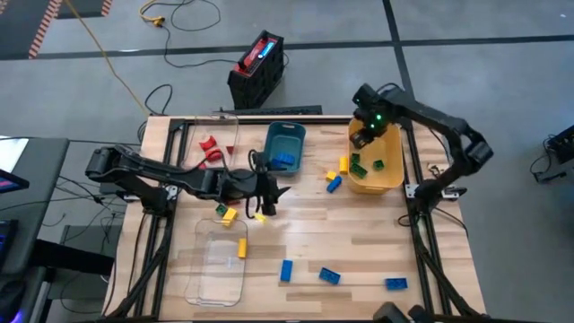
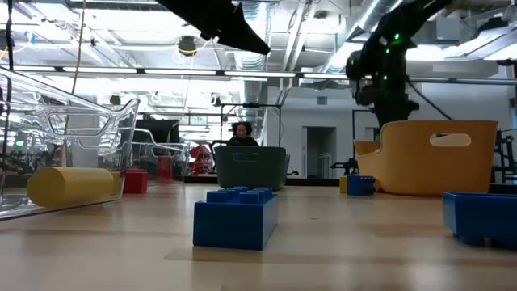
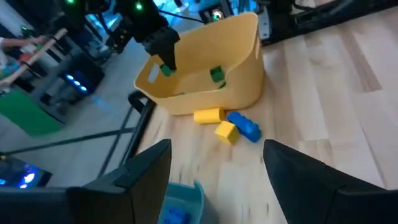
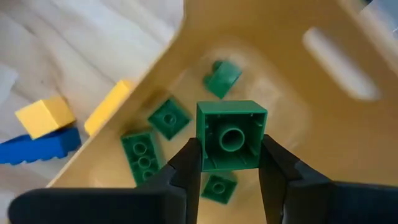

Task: Sort blocks
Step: Put the green game piece into the yellow bin, then put the blue game piece into the blue bin

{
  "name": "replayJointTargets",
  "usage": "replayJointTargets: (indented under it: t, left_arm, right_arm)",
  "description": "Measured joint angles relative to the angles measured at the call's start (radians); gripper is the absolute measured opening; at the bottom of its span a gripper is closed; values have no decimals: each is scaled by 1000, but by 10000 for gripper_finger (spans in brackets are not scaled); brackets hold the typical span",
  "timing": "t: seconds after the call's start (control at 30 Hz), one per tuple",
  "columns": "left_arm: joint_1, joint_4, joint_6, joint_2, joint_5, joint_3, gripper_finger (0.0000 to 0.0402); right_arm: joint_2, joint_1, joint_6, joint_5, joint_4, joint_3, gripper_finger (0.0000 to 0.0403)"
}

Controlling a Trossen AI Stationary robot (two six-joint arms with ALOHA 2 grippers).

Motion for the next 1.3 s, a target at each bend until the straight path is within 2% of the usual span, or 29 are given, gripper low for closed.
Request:
replayJointTargets:
  t: [0.17,0.47,0.57,0.8,0.9,1.03,1.13,1.3]
  left_arm:
    - [-7,-22,-43,1,22,-3,248]
    - [-73,7,-35,0,44,-3,248]
    - [-82,52,-31,0,46,-3,248]
    - [-77,75,45,0,104,-2,248]
    - [-55,78,71,0,172,-2,248]
    - [-2,61,81,0,182,-2,248]
    - [42,22,72,0,180,-2,248]
    - [91,-66,50,0,171,-2,248]
  right_arm:
    - [78,-1,-54,-26,0,0,149]
    - [149,56,-67,-28,0,0,229]
    - [115,75,-48,-23,-11,0,235]
    - [-100,198,20,131,-59,21,228]
    - [-201,317,75,147,-59,21,227]
    - [-288,578,161,269,-59,21,227]
    - [-304,797,235,335,-52,21,227]
    - [-264,1129,253,310,-50,22,227]
